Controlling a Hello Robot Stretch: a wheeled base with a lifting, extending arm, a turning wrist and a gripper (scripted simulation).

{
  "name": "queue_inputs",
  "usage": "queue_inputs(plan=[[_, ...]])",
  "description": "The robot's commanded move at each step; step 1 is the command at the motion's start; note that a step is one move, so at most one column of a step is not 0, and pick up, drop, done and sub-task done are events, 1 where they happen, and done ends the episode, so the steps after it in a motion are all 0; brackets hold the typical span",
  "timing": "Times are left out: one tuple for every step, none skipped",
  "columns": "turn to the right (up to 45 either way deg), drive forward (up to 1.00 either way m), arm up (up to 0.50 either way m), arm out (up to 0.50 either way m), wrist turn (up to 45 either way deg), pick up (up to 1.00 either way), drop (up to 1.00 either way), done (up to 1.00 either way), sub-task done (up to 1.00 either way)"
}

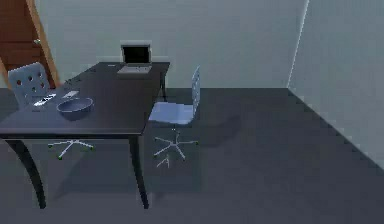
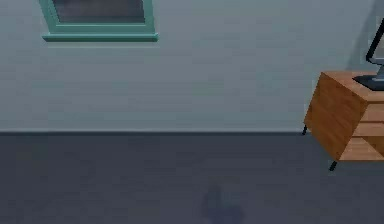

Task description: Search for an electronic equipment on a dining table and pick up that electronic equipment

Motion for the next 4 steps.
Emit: queue_inputs(plan=[[0.0,0.40,0.00,0.00,0.0,0.00,0.00,0.00,0.00],[27.0,0.00,0.00,0.00,0.0,0.00,0.00,0.00,0.00],[0.0,0.65,0.00,0.00,0.0,0.00,0.00,0.00,0.00],[-45.0,0.00,0.00,0.00,0.0,0.00,0.00,0.00,0.00]])
